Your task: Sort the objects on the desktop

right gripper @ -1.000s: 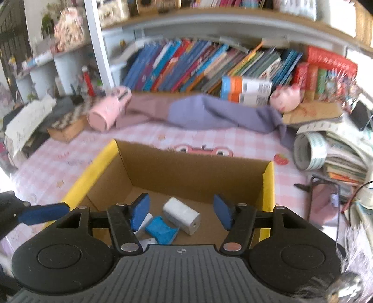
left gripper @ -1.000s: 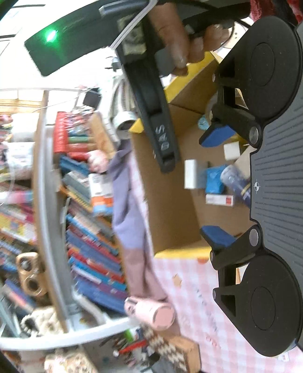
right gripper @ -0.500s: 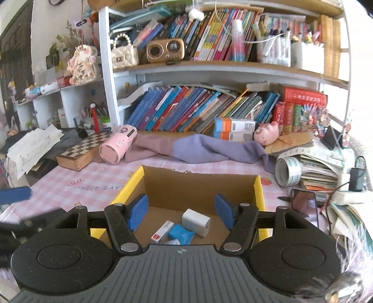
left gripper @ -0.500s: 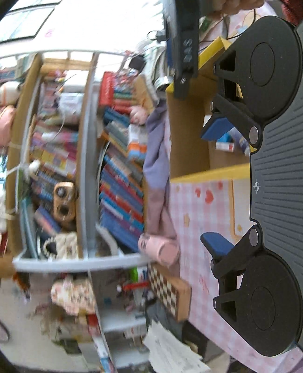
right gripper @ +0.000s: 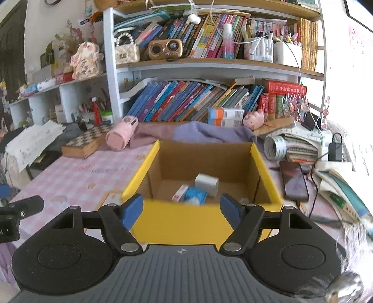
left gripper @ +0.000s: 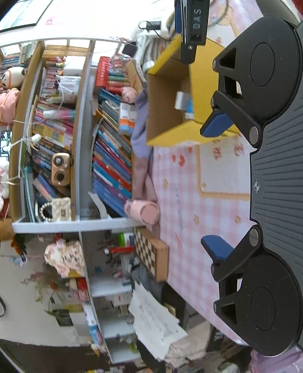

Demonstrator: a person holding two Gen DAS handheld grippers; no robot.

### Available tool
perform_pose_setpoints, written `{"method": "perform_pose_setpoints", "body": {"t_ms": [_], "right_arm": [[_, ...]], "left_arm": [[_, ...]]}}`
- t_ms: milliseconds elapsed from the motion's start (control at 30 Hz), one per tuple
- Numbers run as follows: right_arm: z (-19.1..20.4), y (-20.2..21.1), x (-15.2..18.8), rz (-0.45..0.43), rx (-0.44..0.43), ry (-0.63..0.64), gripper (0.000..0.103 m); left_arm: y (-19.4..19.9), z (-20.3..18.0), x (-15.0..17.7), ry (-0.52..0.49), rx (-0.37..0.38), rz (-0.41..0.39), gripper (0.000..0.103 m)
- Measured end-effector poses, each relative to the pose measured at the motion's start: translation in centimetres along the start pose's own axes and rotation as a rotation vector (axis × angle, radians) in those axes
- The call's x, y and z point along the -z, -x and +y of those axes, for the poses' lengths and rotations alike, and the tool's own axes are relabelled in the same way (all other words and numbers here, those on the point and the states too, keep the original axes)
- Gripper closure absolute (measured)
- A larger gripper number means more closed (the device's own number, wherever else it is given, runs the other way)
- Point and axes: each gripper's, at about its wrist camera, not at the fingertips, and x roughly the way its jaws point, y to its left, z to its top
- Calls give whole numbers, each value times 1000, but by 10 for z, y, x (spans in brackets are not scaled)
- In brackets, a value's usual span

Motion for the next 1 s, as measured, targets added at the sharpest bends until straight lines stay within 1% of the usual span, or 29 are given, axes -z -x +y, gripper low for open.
{"method": "perform_pose_setpoints", "body": {"t_ms": [133,333,500,633,700,867,1000], "right_arm": [[16,15,22,32,-1,1,23],[29,27,46,108,-1,-27,16],[30,32,52,141,12,-51,12],[29,33,56,155,18,-50,7],[29,32,57,163,20,-52,6],[33,33,60,180,6,-43,3],[35,33,61,182,14,-36,2]], "left_arm": [[11,9,17,-16,-19,29,6],[19,18,33,-11,-22,86,1],[22,21,39,-9,-18,109,0],[20,19,43,-19,-14,133,0],[21,18,46,-27,-10,143,0],[26,20,48,-20,-14,142,0],[29,21,49,-20,-17,136,0]]}}
